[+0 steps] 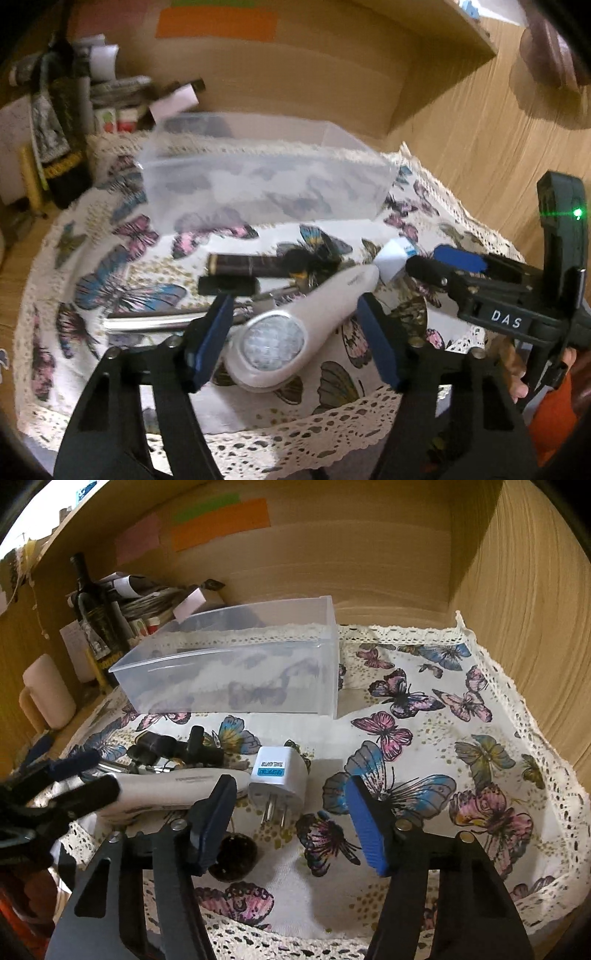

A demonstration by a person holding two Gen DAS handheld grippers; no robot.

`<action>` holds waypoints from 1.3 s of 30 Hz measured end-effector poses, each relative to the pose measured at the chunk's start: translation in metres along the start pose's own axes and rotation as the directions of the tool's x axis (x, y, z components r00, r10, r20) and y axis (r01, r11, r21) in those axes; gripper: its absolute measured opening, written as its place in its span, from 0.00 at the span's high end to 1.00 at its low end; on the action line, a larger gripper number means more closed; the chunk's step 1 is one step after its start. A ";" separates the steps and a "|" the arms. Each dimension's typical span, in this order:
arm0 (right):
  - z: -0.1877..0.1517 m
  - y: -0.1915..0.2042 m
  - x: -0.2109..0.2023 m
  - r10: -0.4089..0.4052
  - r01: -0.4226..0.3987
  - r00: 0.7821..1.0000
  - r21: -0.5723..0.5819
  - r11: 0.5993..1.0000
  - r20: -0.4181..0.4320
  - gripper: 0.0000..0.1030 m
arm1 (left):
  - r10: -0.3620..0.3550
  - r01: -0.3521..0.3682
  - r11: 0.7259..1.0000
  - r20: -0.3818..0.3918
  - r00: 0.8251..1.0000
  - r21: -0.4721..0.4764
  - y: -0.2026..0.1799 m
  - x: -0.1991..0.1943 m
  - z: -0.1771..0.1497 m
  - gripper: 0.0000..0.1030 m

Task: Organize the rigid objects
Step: 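Grasp the white facial device with the left tool while the right tool grasps the white travel adapter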

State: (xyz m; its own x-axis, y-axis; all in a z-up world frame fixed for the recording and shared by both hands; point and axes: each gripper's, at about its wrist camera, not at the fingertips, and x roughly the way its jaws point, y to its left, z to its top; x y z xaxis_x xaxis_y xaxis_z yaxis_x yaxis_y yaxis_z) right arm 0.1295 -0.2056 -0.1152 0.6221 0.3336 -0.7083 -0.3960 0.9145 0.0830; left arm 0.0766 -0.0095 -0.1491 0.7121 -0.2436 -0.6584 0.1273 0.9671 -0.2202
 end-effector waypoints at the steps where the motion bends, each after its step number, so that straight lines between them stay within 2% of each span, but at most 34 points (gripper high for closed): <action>1: 0.000 0.000 0.001 -0.002 0.002 1.000 0.002 1.000 -0.004 0.44 | 0.002 -0.002 1.000 -0.006 1.000 -0.001 0.000 0.002 -0.001 0.37; 4: 0.002 -0.003 0.007 0.003 -0.003 1.000 0.008 1.000 -0.025 0.50 | -0.016 0.016 1.000 -0.021 1.000 -0.002 -0.001 0.004 -0.003 0.37; 8: 0.004 -0.002 0.013 0.009 -0.009 0.999 -0.002 1.000 -0.041 0.52 | -0.040 0.041 0.999 -0.061 0.997 0.012 -0.003 0.008 -0.010 0.38; 13: 0.006 0.001 0.023 0.021 -0.022 0.998 -0.006 1.000 -0.058 0.54 | -0.029 0.033 0.999 -0.094 0.995 0.043 -0.010 0.017 -0.016 0.38; 15: 0.006 0.001 0.028 0.023 -0.023 0.997 -0.005 1.000 -0.073 0.58 | -0.026 0.030 0.998 -0.093 0.995 0.049 -0.012 0.018 -0.017 0.39; 16: 0.006 0.001 0.029 0.023 -0.024 0.997 -0.003 1.000 -0.078 0.59 | -0.025 0.030 0.998 -0.093 0.995 0.053 -0.013 0.019 -0.017 0.41; 17: 0.007 0.002 0.030 0.024 -0.025 0.996 -0.002 1.000 -0.080 0.59 | -0.018 0.023 0.998 -0.091 0.996 0.056 -0.013 0.020 -0.017 0.48; 22: 0.006 0.001 0.030 0.019 -0.019 0.997 0.002 1.000 -0.068 0.65 | -0.019 0.025 0.997 -0.085 0.996 0.075 -0.017 0.020 -0.017 0.60; 32: 0.005 0.002 0.025 0.007 -0.007 0.999 0.005 1.000 -0.044 0.66 | -0.038 0.043 0.997 -0.079 0.996 0.057 -0.013 0.009 -0.012 0.62; 39: 0.009 0.002 0.013 0.012 -0.012 1.000 0.024 1.000 0.012 0.66 | -0.051 0.051 0.995 -0.008 0.999 0.082 -0.023 -0.011 0.003 0.62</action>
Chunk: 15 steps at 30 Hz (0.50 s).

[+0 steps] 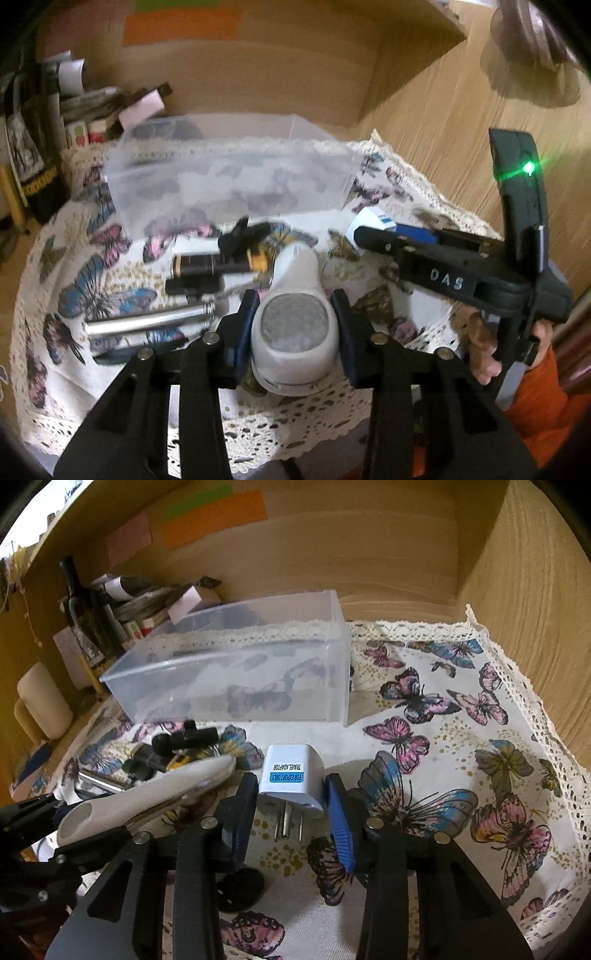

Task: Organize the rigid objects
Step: 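Grasp the white facial device with the left tool while the right tool grasps the white travel adapter, then carry the white device and adapter over the clear box and lower them in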

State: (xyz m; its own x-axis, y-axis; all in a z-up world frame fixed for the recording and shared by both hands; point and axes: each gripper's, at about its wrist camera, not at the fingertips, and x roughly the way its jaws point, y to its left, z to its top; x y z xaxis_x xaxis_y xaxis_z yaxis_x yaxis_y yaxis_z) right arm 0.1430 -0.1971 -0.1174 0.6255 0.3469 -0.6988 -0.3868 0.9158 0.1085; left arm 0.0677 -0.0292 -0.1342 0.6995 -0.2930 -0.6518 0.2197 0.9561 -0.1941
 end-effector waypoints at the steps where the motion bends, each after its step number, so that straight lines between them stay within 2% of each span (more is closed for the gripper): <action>1: 0.001 0.000 -0.002 0.000 0.000 1.000 0.000 1.000 0.009 0.66 | 0.002 -0.002 1.000 0.012 1.000 0.002 -0.001 -0.003 0.003 0.62; 15: 0.024 0.003 -0.038 0.020 -0.018 0.988 -0.014 1.000 0.156 0.66 | 0.015 -0.016 1.000 0.131 0.991 0.003 -0.007 -0.029 0.039 0.62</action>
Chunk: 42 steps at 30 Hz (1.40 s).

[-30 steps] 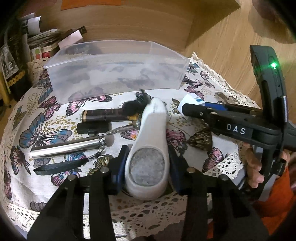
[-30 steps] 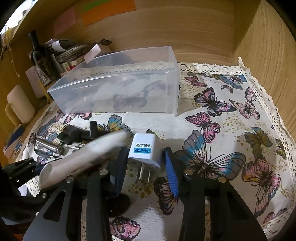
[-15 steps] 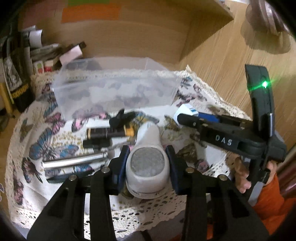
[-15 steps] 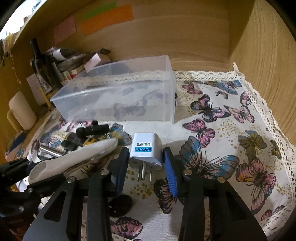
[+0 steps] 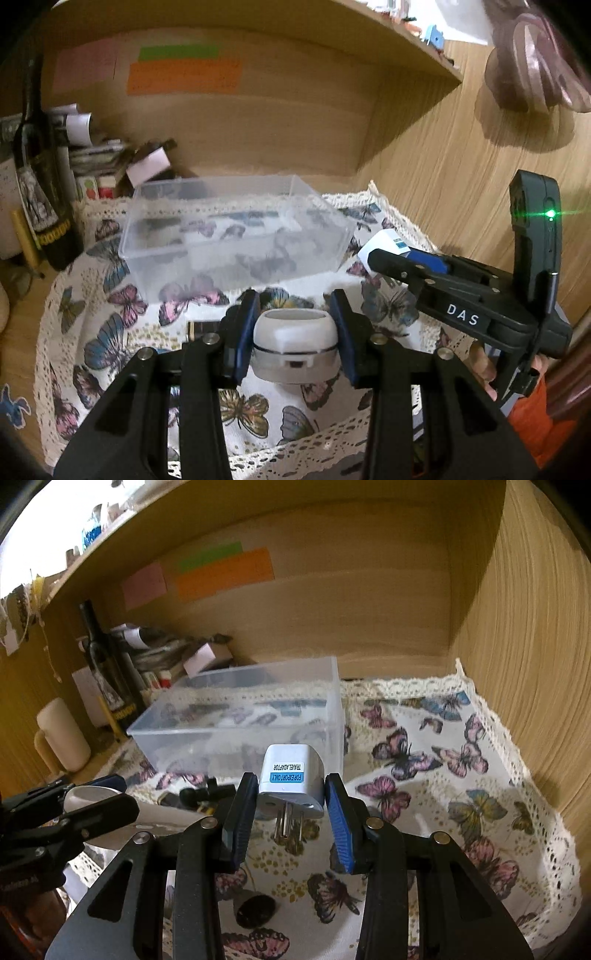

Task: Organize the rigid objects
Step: 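Carry the white device and adapter over the clear box and lower them in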

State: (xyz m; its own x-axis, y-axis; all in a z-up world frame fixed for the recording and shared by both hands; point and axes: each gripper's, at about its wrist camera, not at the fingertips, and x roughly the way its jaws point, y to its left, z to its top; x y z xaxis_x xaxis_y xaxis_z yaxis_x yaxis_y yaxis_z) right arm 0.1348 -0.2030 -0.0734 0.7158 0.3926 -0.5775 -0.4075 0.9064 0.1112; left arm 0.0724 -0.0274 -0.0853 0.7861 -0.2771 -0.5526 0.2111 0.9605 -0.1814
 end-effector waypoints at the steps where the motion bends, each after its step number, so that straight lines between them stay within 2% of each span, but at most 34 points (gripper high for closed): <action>1: 0.002 0.000 -0.001 0.002 -0.002 1.000 -0.001 1.000 0.006 0.66 | -0.002 0.002 1.000 0.006 1.000 0.004 -0.001 -0.002 0.003 0.62; 11: 0.020 0.006 -0.008 0.021 -0.020 0.998 -0.016 1.000 0.064 0.66 | -0.017 0.017 1.000 0.045 0.999 0.009 0.003 -0.011 0.027 0.65; 12: 0.022 0.007 -0.008 0.020 -0.019 0.998 -0.018 1.000 0.066 0.66 | -0.024 0.024 1.000 0.047 0.999 0.005 0.005 -0.012 0.030 0.70; 13: 0.023 0.007 -0.009 0.020 -0.019 0.998 -0.019 1.000 0.067 0.66 | -0.033 0.032 0.999 0.048 0.998 0.002 0.006 -0.013 0.032 1.00; 16: 0.026 0.007 -0.009 0.022 -0.020 0.997 -0.025 0.999 0.074 0.66 | -0.053 0.054 0.999 0.048 0.997 -0.004 0.012 -0.015 0.042 1.00; 18: 0.028 0.008 -0.008 0.024 -0.022 0.997 -0.027 0.999 0.077 0.66 | -0.022 0.021 1.000 0.040 0.999 0.005 0.014 -0.009 0.042 1.00; 22: 0.029 0.009 -0.002 0.022 -0.020 0.998 -0.029 0.999 0.061 0.66 | -0.030 0.028 0.999 -0.040 0.999 -0.037 0.026 0.011 0.031 0.98; 24: 0.029 0.008 0.000 0.015 -0.014 0.998 -0.026 1.000 0.056 0.66 | -0.042 0.038 0.998 -0.078 0.996 -0.052 0.029 0.020 0.027 0.92; 26: 0.029 0.005 0.002 0.011 -0.011 0.999 -0.016 1.000 0.052 0.66 | -0.048 0.041 0.997 -0.117 0.992 -0.063 0.030 0.031 0.022 0.71; 28: 0.029 0.001 0.003 0.010 -0.009 0.999 -0.005 1.000 0.048 0.66 | -0.046 0.038 0.998 -0.165 0.985 -0.052 0.027 0.046 0.016 0.64; 34: 0.027 -0.010 0.004 -0.002 0.002 0.999 0.014 1.000 0.042 0.66 | -0.053 0.064 0.997 -0.257 0.965 0.034 0.008 0.083 0.011 0.62; 42: 0.030 -0.028 -0.001 0.008 -0.010 0.998 0.039 0.999 0.061 0.66 | 0.011 0.029 0.994 -0.365 0.931 0.104 -0.006 0.137 0.006 0.60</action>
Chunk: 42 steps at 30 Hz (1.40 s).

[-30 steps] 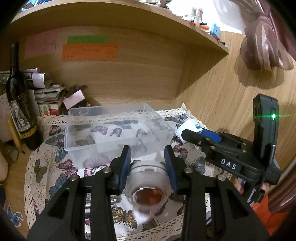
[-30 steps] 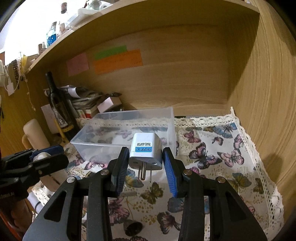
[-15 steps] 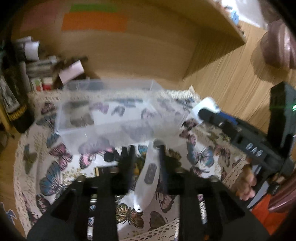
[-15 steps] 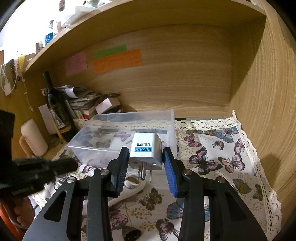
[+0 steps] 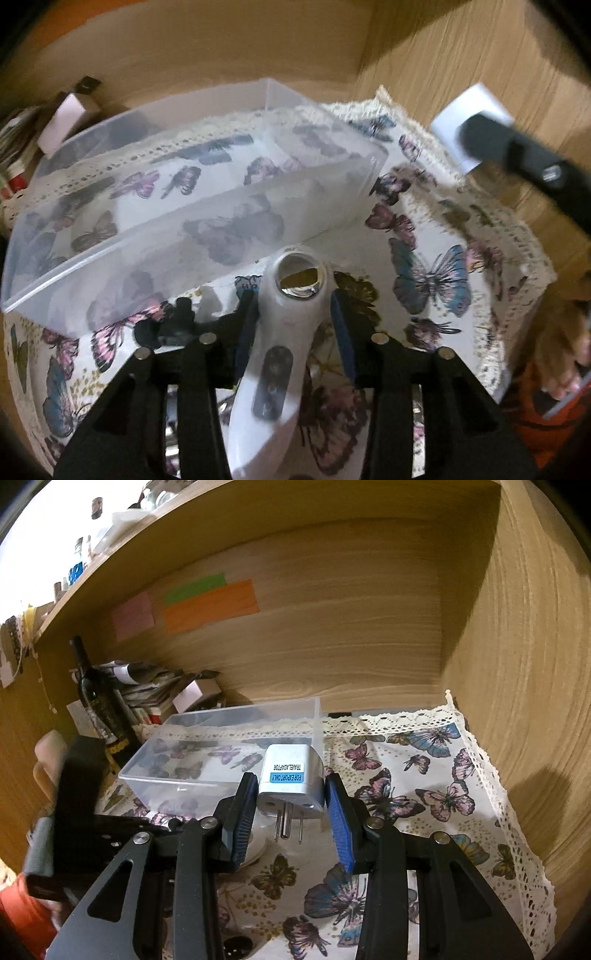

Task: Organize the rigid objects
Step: 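Carry the white device and adapter over the clear box and lower them in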

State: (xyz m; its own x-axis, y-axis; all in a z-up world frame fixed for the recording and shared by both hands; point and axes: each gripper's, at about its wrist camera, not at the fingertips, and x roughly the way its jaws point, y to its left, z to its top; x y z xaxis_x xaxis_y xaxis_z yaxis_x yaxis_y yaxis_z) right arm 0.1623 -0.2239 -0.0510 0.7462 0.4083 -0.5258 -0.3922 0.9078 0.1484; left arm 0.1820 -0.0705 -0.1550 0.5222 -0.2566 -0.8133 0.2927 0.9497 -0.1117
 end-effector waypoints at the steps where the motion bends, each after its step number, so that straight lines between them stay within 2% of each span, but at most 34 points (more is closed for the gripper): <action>1: 0.001 -0.001 0.000 0.001 -0.001 1.000 0.001 1.000 0.002 0.66 | 0.004 -0.004 1.000 -0.013 1.000 0.010 -0.002 0.005 0.000 0.60; 3: 0.001 -0.004 0.000 0.005 -0.005 1.000 0.005 1.000 0.004 0.66 | 0.014 -0.012 1.000 -0.045 0.999 0.026 -0.005 0.018 -0.002 0.62; 8: 0.001 -0.005 0.001 0.007 -0.007 1.000 0.008 1.000 0.002 0.66 | 0.054 -0.054 0.996 -0.005 0.999 0.069 -0.013 0.015 -0.009 0.63; 13: 0.001 -0.003 0.002 0.006 -0.006 1.000 0.010 1.000 -0.001 0.66 | 0.036 -0.038 0.999 0.075 0.997 0.034 -0.006 -0.017 -0.012 0.63; 18: 0.007 0.004 0.000 0.000 0.000 1.000 0.000 1.000 0.014 0.66 | 0.022 -0.023 1.000 0.164 0.986 0.005 0.004 -0.063 -0.021 0.64; 22: 0.013 0.012 0.000 0.005 -0.005 1.000 -0.009 1.000 0.025 0.66 | 0.037 -0.034 0.999 0.249 0.968 -0.017 0.014 -0.102 -0.026 0.64; 27: 0.022 0.024 0.004 0.013 -0.011 0.999 -0.037 0.999 0.038 0.66 | 0.083 -0.072 0.996 0.370 0.925 -0.045 0.029 -0.147 -0.017 0.64; 32: 0.033 0.035 0.012 0.020 -0.016 0.999 -0.069 0.997 0.049 0.66 | 0.137 -0.111 0.990 0.441 0.887 -0.084 0.051 -0.171 0.002 0.63; 38: 0.050 0.042 0.028 0.023 -0.018 0.998 -0.096 0.995 0.050 0.66 | 0.230 -0.199 0.973 0.463 0.856 -0.116 0.075 -0.167 0.028 0.63; 42: 0.058 0.046 0.048 0.019 -0.016 0.999 -0.111 0.994 0.028 0.66 | 0.271 -0.229 0.962 0.434 0.859 -0.147 0.092 -0.150 0.045 0.63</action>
State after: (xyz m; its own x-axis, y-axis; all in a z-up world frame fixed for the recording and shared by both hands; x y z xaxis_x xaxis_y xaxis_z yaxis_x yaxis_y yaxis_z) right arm 0.2108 -0.1569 -0.0206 0.7534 0.4281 -0.4991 -0.4611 0.8851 0.0632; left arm 0.1666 0.0475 -0.0180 0.8759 -0.0411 -0.4808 0.0441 0.9990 -0.0050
